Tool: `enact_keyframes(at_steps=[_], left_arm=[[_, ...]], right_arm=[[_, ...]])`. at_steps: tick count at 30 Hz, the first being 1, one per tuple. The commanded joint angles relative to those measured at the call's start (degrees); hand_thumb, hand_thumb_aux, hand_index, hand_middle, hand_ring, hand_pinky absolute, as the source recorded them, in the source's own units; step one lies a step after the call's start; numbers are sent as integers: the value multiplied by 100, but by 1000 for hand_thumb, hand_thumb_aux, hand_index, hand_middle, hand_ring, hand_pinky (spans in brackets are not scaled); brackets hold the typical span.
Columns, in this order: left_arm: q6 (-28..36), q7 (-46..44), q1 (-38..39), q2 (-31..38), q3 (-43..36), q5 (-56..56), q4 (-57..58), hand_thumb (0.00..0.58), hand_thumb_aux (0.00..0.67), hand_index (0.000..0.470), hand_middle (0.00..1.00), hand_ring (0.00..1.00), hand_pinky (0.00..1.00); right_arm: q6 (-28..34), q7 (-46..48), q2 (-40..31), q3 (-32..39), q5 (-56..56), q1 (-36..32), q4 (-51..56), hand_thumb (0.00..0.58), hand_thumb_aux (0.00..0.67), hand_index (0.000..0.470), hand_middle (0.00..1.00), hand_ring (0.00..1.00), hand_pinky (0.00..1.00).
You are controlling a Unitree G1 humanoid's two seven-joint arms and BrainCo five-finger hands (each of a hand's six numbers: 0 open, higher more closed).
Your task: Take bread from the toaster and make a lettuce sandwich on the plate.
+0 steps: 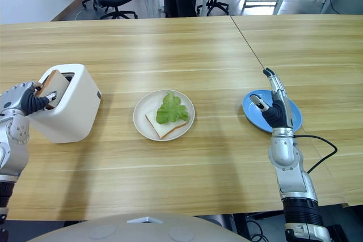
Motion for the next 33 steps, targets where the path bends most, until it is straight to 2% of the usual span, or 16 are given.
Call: enact_keyframes(at_steps=[1,4,8,12,15,21,29,33], left_arm=[[-307,591,-125,-84,252,-39,-585,580,670,460,1000,1000,1000],[-636,1156,-234,-271,555,-107,-1393,580,670,460,1000,1000,1000],[-1060,1571,-337,-549,984,-479,-1923,580,670,460,1000,1000,1000],[-1433,1478,-595,-904,1236,-1393,-2277,580,670,460,1000,1000,1000],[-1572,1046,-876,-1274,926,-2265,-2118,580,670,460,1000,1000,1000],[-1256,-255,-1218,-2506,-233,-3915,-853,580,670,460,1000,1000,1000],[-1761,-1360,-2015,-3114,-1147,-4218,2278,580,670,460,1000,1000,1000],[-1972,-1594,-2510,-3279,-1375,-4118,3573,580,670,460,1000,1000,1000]], right_arm=[[35,54,59,-23,41,-6,47,0,0,0,0,0,0],[41,87,98,-24,102,8,28,0,0,0,0,0,0],[52,99,134,-28,107,17,35,0,0,0,0,0,0],[48,106,166,-24,101,36,41,0,0,0,0,0,0],[45,83,217,-8,86,50,71,0,0,0,0,0,0],[40,77,303,42,46,-8,136,0,0,0,0,0,0],[-3,93,337,100,24,-55,280,0,0,0,0,0,0],[-14,82,360,156,-26,-96,328,0,0,0,0,0,0]])
